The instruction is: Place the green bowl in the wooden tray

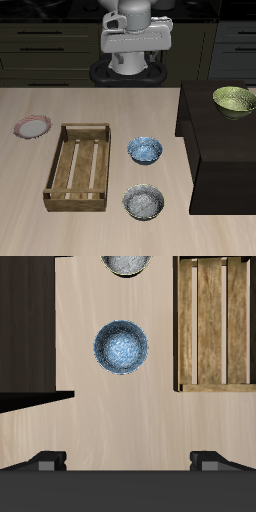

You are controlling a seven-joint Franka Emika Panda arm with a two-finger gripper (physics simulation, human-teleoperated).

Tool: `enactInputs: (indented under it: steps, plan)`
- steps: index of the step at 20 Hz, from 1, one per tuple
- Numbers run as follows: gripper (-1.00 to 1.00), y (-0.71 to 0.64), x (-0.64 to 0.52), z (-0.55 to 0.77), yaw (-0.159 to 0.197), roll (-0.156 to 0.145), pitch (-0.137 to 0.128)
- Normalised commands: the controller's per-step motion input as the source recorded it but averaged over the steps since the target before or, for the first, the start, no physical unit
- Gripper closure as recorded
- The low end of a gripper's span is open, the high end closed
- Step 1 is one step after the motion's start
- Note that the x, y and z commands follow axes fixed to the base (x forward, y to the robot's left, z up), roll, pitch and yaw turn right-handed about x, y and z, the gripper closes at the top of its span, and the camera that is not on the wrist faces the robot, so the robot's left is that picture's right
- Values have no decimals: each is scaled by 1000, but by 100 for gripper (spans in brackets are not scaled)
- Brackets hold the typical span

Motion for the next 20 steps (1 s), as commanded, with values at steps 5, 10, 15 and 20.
enactInputs:
  steps: [5, 10, 15, 20]
  plan:
    - [-100, 371, 207, 179, 6, 27, -26]
    - [-100, 295, 208, 177, -29, 13, 3]
    - [-100, 384, 259, 162, 13, 9, -51]
    - [-100, 335, 400, 23, 28, 9, 24]
